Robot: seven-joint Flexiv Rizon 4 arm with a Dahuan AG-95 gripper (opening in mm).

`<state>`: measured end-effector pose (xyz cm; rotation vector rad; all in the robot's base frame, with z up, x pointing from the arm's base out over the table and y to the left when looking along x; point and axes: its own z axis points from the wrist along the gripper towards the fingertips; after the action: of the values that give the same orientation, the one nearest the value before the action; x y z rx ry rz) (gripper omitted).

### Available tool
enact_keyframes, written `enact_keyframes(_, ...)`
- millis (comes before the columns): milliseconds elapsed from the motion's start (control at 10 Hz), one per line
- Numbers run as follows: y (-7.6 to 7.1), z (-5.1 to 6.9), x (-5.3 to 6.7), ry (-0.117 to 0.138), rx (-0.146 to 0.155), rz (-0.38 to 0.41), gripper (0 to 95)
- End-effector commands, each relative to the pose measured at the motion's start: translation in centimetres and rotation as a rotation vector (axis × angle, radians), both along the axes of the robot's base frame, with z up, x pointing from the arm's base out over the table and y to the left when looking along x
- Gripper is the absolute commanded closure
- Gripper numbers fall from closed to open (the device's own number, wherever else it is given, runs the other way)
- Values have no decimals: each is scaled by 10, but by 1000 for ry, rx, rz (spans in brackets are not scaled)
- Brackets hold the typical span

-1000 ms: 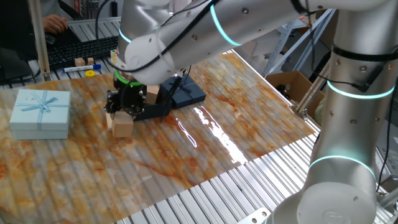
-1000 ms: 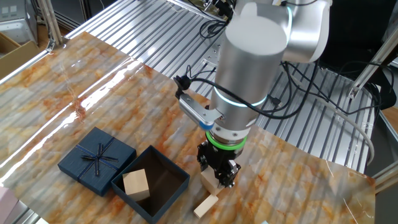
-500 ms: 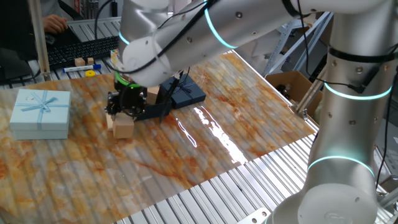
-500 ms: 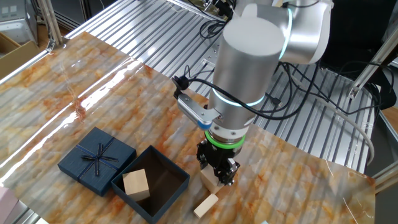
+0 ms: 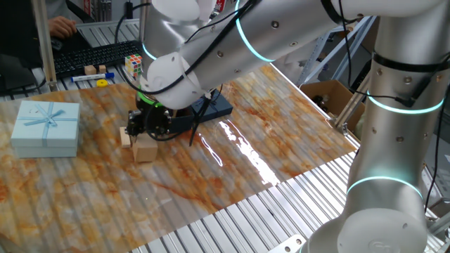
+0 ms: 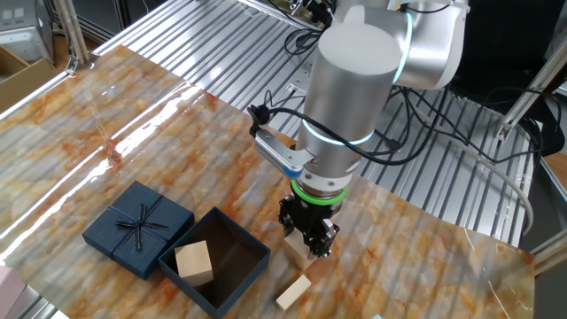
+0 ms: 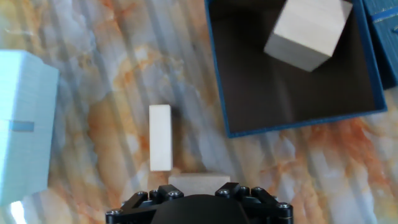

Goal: Take everything out of the gift box

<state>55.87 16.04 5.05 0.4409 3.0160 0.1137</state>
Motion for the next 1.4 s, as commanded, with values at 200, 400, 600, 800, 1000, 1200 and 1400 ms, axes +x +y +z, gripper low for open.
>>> enact_keyframes(200,1,-3,1,13,12,-125,380)
enact_keyframes(400,2,-3,1,17,11,-141,0)
enact_keyframes(600,2,-3,1,22,11,-138,0)
enact_keyframes(800,0,2,-1,38,19,-137,0)
enact_keyframes(1000,-1,7,-1,61,0,-137,190)
enact_keyframes(1200,-2,18,3,71,1,-135,190)
enact_keyframes(1400,-6,27,10,87,-2,-148,190)
